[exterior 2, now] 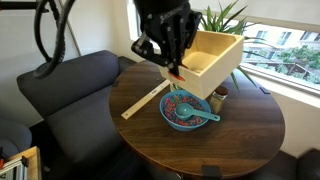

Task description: Move the box to the right.

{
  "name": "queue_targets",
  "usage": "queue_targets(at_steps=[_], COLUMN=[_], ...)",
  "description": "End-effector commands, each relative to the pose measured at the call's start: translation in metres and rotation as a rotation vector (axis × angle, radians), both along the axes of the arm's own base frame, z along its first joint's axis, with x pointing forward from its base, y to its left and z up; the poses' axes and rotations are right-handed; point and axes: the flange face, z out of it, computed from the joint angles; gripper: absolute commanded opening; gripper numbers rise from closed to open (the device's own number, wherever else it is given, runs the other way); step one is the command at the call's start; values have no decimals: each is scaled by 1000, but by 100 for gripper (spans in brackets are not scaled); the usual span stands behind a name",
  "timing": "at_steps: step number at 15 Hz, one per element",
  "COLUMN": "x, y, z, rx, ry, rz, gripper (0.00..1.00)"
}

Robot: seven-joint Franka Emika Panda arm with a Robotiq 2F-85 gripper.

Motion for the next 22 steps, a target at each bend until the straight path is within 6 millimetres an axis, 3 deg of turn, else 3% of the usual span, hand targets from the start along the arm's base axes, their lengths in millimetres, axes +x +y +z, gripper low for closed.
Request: queue_targets(at_steps=[1, 2, 3, 6, 7, 9, 16, 22], x=[5, 11, -3, 7, 16, 42, 120, 177], y=[-46, -56, -44, -60, -58, -67, -122, -122], z=[0, -3, -2, -8, -10, -21, -44, -70], rx=[25, 37, 14, 18, 30, 54, 130, 129], ry=[27, 30, 4, 16, 9, 8, 57, 169], rz=[-113, -125, -83, -107, -111, -122, -143, -113], gripper=[2, 2, 6, 6, 2, 2, 2, 2])
